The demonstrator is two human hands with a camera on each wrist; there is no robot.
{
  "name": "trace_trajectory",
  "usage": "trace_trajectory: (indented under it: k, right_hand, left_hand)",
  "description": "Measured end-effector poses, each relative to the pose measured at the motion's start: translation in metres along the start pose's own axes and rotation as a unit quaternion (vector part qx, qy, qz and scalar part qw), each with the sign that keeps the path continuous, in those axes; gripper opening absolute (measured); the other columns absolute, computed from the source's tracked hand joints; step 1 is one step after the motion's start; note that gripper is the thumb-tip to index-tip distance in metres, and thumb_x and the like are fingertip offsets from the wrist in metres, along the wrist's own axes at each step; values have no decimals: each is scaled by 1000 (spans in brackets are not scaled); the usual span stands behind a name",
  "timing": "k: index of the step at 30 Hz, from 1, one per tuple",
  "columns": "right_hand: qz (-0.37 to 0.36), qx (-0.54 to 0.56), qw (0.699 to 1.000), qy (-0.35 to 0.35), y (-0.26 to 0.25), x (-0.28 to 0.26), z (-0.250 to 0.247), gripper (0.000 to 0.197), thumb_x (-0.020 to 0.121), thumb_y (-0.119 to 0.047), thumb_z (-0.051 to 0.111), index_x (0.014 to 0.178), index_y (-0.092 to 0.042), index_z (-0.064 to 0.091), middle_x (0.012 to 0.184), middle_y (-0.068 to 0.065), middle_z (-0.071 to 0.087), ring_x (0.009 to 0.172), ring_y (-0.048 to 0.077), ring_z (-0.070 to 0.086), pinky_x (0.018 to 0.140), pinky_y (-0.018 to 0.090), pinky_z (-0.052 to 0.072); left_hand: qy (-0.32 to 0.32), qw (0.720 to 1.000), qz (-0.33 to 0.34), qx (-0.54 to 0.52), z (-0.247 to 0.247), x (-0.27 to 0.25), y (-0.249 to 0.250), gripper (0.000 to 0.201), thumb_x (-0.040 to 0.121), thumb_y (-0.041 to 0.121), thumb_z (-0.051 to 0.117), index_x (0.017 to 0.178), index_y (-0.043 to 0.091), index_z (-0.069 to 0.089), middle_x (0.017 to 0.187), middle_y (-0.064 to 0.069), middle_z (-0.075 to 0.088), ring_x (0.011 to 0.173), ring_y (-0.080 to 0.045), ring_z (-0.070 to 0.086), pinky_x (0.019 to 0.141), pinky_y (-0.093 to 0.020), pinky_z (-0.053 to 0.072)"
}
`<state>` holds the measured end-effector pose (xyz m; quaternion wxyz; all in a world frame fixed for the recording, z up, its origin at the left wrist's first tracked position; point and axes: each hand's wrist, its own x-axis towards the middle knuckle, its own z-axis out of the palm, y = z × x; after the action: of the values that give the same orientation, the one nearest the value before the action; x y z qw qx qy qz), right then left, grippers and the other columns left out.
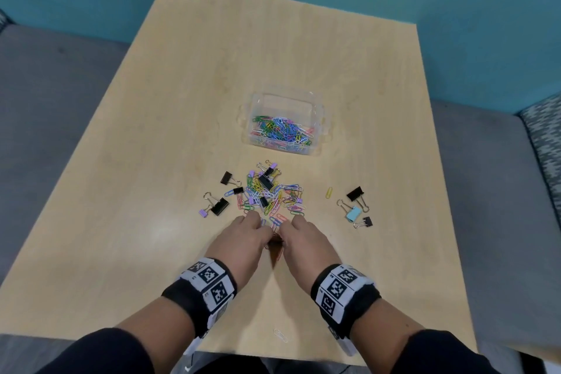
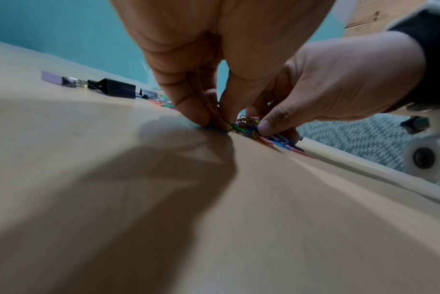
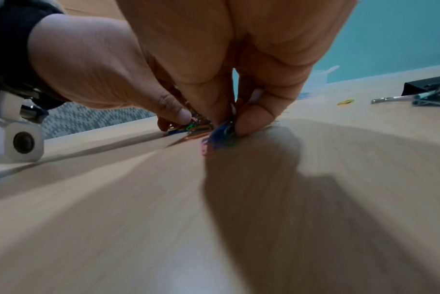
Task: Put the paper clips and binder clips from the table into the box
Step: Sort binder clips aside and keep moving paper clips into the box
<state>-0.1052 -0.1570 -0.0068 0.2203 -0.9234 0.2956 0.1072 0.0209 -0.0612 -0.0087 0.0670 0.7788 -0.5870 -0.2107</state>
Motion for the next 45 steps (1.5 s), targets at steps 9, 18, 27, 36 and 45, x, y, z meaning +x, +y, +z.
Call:
trace_trajectory:
  k: [9, 18, 27, 36, 45]
  right_hand:
    - [45, 115, 992, -34, 14, 8, -21, 7, 85, -12, 52, 90, -14, 57, 90, -1, 49, 78, 23, 50, 64, 32, 36]
    - [164, 418, 890, -78, 39, 32, -63, 15, 76, 1, 65, 74, -13, 59, 49, -5, 54, 40, 18, 54, 49, 32, 39]
    - [151, 403, 901, 55, 51, 133, -140, 21, 77, 8, 64, 69, -10, 55, 57, 9, 55, 37, 13, 52, 45, 25, 47]
    - [155, 370, 908, 124, 46, 141, -141, 11, 82, -11, 61, 76, -21, 61, 68, 3, 62, 64, 28, 65, 71, 50, 58]
    - [62, 92, 993, 36, 59, 46, -47, 8, 89, -22, 54, 88, -16, 58, 88, 1, 55, 80, 25, 56, 65, 32, 41]
  left_hand:
    - [25, 978, -101, -182, -13, 4, -5, 13, 83, 11, 61, 88, 22, 67, 85, 4, 55, 72, -17, 56, 65, -31, 47]
    - [-35, 835, -204, -509, -56, 32, -20, 11, 79, -2, 67, 78, 10, 67, 51, 3, 51, 43, -13, 50, 44, -21, 41]
    - [83, 809, -204, -545, -124, 139, -30, 18, 78, -9, 65, 72, 8, 63, 63, -10, 56, 47, -16, 53, 47, -23, 53]
    - [130, 831, -203, -502, -125, 145, -28, 14, 86, 3, 58, 93, 12, 66, 74, -10, 60, 64, -24, 59, 77, -46, 57]
    - [81, 928, -158, -326, -43, 7, -32, 19, 84, 13, 66, 89, 31, 66, 86, 12, 62, 78, 4, 57, 72, -8, 39]
